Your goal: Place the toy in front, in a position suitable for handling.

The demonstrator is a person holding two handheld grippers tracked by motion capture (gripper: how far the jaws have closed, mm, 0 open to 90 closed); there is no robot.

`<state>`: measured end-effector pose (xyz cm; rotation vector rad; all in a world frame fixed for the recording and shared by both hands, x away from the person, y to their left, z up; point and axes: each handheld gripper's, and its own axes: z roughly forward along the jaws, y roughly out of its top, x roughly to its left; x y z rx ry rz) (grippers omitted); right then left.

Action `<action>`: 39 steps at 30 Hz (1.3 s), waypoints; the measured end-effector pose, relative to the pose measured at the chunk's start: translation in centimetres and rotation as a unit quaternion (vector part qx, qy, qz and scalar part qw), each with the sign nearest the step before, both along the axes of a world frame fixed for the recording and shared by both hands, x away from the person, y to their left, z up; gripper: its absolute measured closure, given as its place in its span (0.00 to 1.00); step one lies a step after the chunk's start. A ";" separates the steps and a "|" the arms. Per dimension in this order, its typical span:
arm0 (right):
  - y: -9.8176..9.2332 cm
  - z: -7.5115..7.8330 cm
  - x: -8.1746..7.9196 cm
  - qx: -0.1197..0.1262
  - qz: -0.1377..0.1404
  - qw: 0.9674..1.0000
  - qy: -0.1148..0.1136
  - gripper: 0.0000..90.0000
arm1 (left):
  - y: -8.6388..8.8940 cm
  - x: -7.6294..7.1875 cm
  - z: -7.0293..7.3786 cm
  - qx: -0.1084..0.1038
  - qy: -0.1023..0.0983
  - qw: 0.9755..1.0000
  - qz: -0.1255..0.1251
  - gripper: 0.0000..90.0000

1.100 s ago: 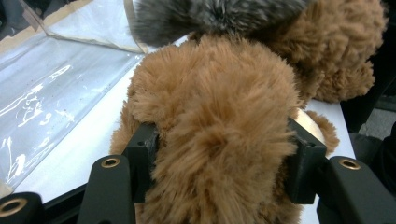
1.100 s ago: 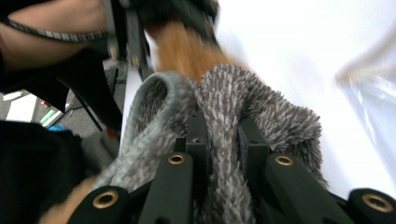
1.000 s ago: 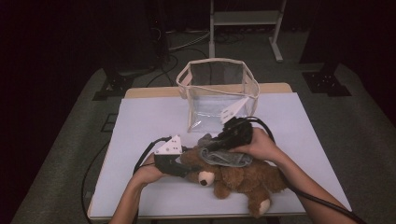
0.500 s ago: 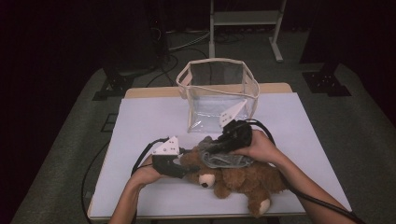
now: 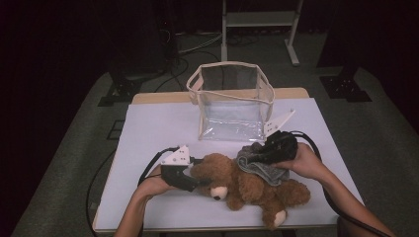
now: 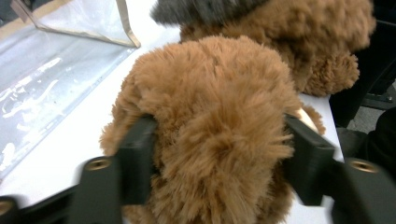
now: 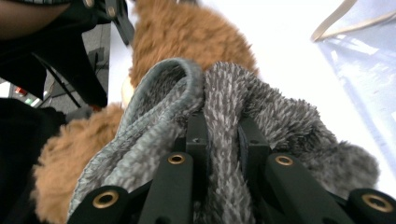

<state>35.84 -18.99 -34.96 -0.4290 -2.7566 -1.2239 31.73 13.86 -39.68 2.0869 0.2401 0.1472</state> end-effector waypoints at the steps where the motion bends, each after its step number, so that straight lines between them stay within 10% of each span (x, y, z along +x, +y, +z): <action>1: 0.2 -0.3 -0.2 0.002 0.003 1.000 0.003 0.86 | -0.1 0.0 0.2 -0.002 -0.002 1.000 0.003 0.29; 11: 2.8 0.0 -0.3 0.006 0.035 0.999 -0.008 0.86 | -0.8 -0.1 -0.2 0.014 -0.009 1.000 0.007 0.42; 25: -7.5 -2.4 -5.5 0.057 -0.065 0.996 0.002 0.86 | -2.1 0.2 0.2 0.032 -0.006 0.999 0.006 0.14; 31: -5.1 -1.6 -4.5 0.055 -0.041 0.998 -0.013 0.86 | -2.1 0.3 0.0 0.033 -0.002 0.999 0.003 0.32; 39: 0.6 -1.0 -3.6 0.028 0.012 0.999 -0.043 0.86 | -1.7 0.0 -0.2 0.034 -0.010 0.999 0.004 0.32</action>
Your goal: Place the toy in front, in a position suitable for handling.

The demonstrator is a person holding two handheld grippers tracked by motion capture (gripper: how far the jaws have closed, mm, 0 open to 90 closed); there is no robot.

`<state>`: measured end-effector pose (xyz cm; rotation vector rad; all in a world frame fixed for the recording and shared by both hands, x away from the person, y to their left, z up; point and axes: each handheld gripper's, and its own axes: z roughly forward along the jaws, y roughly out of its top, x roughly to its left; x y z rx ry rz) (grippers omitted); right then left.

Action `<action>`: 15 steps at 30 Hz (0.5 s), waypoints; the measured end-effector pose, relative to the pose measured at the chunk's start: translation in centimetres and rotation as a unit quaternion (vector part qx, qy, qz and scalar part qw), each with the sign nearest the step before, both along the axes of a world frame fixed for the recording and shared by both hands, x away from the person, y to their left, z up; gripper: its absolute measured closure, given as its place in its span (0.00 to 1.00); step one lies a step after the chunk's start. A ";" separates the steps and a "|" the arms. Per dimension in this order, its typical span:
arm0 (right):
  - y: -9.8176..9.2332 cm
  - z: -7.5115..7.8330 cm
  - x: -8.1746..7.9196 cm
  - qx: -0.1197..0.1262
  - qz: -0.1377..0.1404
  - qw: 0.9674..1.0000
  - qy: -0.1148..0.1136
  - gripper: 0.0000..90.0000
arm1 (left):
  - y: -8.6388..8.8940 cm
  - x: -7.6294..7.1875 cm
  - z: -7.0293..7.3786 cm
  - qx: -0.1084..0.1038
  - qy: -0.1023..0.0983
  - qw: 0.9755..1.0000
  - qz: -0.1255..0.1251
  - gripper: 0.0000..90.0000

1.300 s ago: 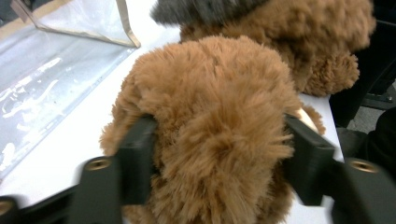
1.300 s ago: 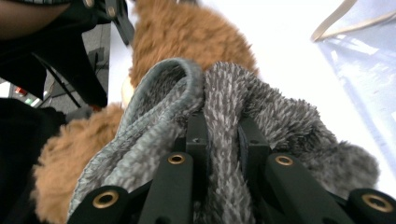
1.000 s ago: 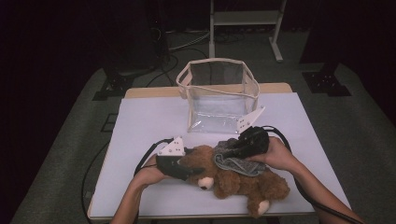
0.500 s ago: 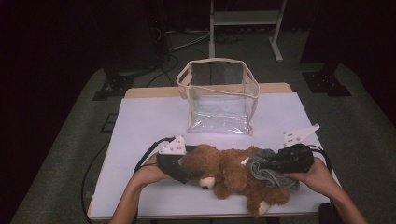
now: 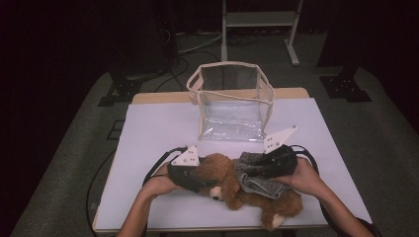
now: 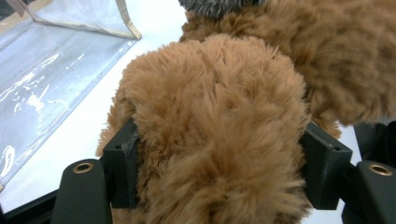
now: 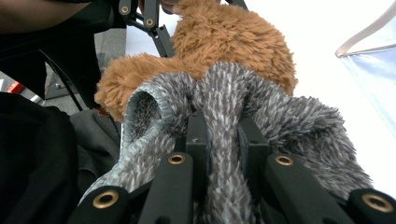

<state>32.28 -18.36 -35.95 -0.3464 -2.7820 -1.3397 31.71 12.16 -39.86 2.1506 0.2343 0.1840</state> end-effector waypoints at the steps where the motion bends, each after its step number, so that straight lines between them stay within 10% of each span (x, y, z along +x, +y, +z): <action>1: -0.3 0.1 -0.1 0.001 -0.004 1.000 0.001 0.86 | 0.1 0.0 -0.1 -0.004 0.002 1.000 0.000 0.33; 10: -7.4 -0.4 -3.1 0.024 -0.068 0.997 0.011 0.86 | 0.0 0.0 0.0 -0.003 0.001 1.000 -0.001 0.35; 15: -5.1 0.1 -2.5 0.013 -0.046 0.999 -0.001 0.86 | 0.1 -0.1 0.1 -0.001 0.002 1.000 -0.002 0.34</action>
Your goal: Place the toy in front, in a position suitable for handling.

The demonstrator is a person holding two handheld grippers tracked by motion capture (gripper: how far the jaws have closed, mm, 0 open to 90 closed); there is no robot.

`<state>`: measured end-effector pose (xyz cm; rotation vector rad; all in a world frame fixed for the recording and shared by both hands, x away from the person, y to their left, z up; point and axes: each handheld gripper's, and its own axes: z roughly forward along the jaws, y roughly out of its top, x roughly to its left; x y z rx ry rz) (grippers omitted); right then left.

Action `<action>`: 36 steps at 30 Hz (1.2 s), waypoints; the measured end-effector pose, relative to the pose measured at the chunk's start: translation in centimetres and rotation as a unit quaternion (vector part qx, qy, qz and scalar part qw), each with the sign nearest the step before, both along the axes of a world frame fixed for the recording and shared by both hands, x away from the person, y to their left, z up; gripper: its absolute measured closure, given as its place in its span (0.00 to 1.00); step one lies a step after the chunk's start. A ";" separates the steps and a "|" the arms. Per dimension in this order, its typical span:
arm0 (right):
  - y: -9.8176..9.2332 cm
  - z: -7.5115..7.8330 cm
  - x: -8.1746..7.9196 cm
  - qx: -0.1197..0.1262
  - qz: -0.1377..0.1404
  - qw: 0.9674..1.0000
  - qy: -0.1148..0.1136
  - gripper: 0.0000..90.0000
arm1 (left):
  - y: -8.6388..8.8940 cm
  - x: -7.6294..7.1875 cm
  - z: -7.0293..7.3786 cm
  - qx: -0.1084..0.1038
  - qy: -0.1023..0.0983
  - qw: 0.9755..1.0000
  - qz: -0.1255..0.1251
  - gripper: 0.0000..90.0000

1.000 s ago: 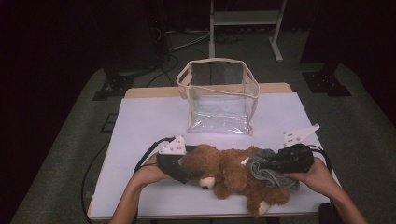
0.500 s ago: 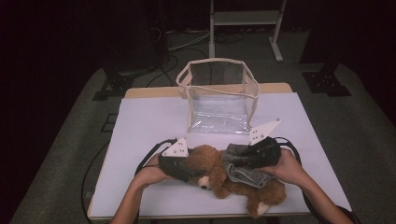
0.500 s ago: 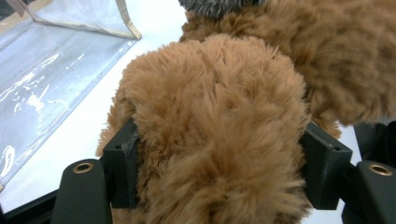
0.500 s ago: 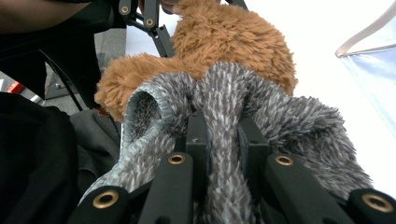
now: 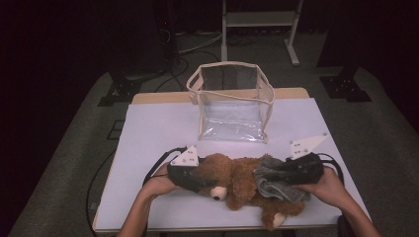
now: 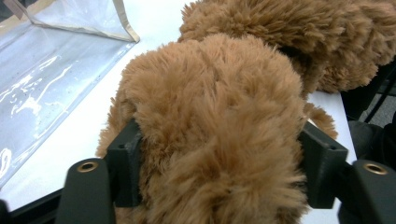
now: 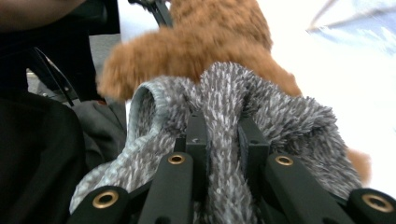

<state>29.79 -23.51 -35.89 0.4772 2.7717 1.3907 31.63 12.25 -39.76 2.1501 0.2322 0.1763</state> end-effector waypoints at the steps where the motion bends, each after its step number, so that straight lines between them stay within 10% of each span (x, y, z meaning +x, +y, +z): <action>1: 0.7 -0.1 0.3 0.002 0.008 1.000 0.001 0.86 | 0.1 0.0 0.0 -0.001 0.002 1.000 0.001 0.32; 8: 0.6 -1.1 0.6 0.004 -0.005 1.000 0.002 0.86 | -0.6 1.1 -0.4 -0.014 0.016 1.000 0.012 0.09; 14: -2.2 -2.4 1.0 0.061 -0.036 0.997 0.039 0.86 | -2.5 1.2 -0.2 -0.022 0.006 1.000 0.006 0.40; 23: -2.7 -1.4 3.3 0.051 -0.056 0.997 0.031 0.86 | -5.7 1.7 1.1 -0.035 -0.032 0.999 0.000 0.46; 36: -0.7 -0.3 3.4 0.056 -0.035 0.998 0.019 0.86 | -1.1 0.6 2.0 0.009 -0.032 0.999 0.021 0.47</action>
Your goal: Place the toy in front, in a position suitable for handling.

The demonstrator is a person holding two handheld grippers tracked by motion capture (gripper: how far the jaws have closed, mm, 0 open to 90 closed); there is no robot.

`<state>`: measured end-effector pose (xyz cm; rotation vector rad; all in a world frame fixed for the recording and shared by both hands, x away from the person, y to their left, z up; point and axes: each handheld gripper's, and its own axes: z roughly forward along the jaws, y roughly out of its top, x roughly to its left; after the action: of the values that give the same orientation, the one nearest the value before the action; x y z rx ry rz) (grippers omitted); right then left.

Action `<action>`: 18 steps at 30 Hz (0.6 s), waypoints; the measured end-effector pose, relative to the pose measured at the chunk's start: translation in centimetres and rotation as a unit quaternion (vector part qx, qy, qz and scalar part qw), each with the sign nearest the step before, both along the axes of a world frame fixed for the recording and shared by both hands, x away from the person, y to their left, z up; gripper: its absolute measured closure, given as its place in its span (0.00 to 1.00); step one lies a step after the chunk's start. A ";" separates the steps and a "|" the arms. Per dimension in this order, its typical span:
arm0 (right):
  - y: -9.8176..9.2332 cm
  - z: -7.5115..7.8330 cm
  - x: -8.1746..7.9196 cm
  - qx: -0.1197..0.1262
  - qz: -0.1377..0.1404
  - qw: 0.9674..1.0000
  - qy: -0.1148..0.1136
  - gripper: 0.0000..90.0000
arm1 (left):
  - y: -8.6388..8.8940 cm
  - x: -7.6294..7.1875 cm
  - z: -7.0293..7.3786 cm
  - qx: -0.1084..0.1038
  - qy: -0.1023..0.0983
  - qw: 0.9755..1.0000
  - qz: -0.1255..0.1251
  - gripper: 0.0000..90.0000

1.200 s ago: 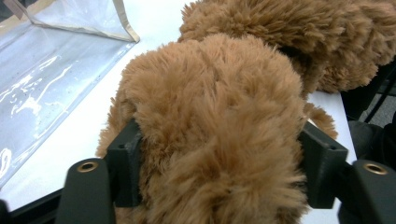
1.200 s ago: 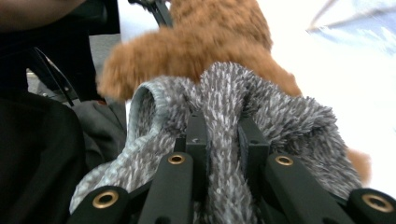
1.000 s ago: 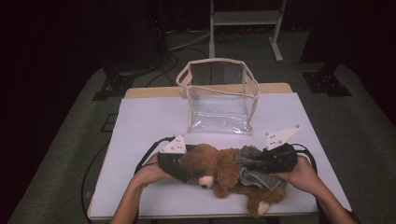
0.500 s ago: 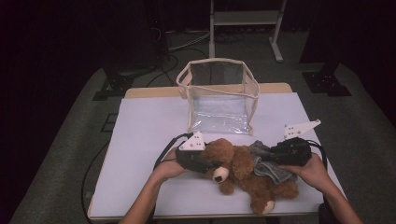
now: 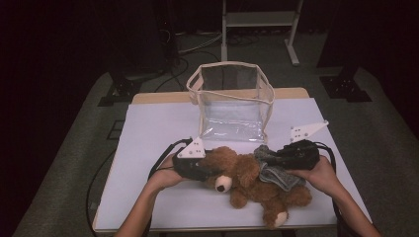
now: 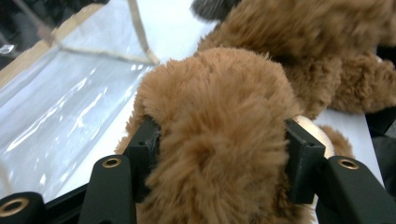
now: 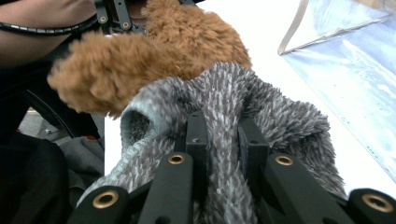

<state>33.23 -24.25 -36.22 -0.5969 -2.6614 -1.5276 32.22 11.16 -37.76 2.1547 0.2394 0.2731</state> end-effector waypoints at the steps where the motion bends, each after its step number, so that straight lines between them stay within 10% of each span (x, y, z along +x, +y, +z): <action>1: -0.3 0.1 -0.5 -0.001 -0.002 1.000 -0.003 0.86 | 0.4 -0.2 -0.1 0.002 0.001 1.000 0.004 0.47; 10: -2.4 -1.6 -3.5 0.013 -0.013 1.000 0.016 0.86 | 3.1 -1.9 -1.1 -0.011 0.013 1.000 0.003 0.43; 15: -1.2 -2.1 -2.8 -0.002 -0.005 1.000 0.017 0.86 | 2.4 -0.4 -1.7 -0.032 0.035 0.999 0.011 0.13; 18: -1.5 -2.4 -2.4 0.002 -0.008 1.000 0.024 0.86 | 1.3 0.3 -2.0 -0.031 0.039 0.999 0.000 0.12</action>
<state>30.78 -25.77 -38.63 -0.6490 -2.6235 -1.5025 32.53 12.49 -39.72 2.1061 0.2887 0.1806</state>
